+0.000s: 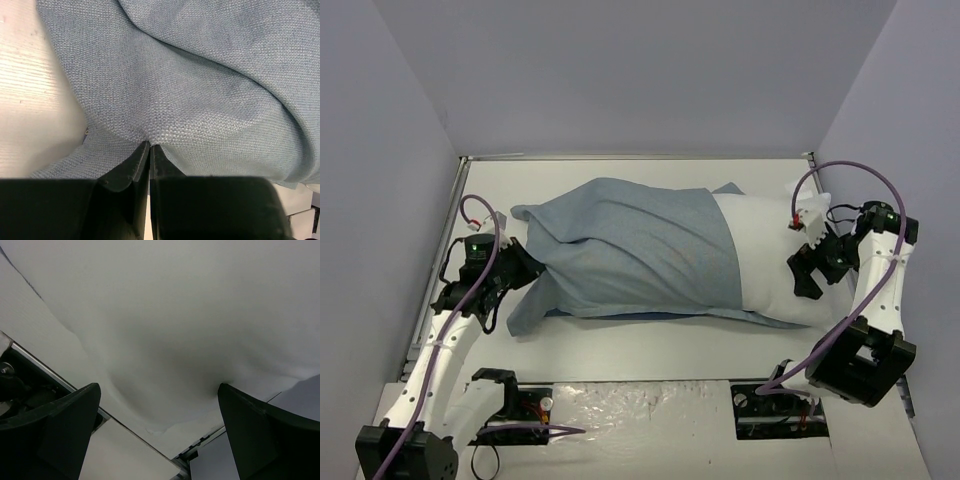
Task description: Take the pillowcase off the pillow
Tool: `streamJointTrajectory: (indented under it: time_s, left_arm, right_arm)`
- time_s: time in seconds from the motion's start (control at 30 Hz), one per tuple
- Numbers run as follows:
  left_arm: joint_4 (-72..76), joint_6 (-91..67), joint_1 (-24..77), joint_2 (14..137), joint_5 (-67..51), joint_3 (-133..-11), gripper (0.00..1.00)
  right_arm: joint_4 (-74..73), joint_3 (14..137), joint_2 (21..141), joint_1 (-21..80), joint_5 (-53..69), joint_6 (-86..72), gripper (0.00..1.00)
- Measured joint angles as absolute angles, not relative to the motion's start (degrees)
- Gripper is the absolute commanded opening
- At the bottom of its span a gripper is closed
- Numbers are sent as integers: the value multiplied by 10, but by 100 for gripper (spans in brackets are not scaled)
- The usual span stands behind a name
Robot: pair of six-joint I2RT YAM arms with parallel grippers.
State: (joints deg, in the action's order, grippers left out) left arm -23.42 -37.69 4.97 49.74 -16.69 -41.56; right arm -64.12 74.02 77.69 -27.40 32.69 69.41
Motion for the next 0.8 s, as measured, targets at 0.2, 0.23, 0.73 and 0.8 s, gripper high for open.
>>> streamJointTrajectory:
  time_s: [0.2, 0.23, 0.73, 0.8]
  left_arm:
    - [-236, -382, 43, 497, -177, -416, 2]
    - [-236, -383, 40, 497, -179, -416, 2]
    - [-241, -396, -8, 509, -213, -434, 2]
    - [-251, -396, -36, 508, -220, -441, 2]
  right_arm:
    - [-641, 683, 783, -273, 298, 740, 99]
    - [-636, 677, 790, -273, 297, 740, 98]
    - [-390, 588, 827, -175, 215, 562, 0]
    - [-388, 605, 840, -186, 236, 547, 0]
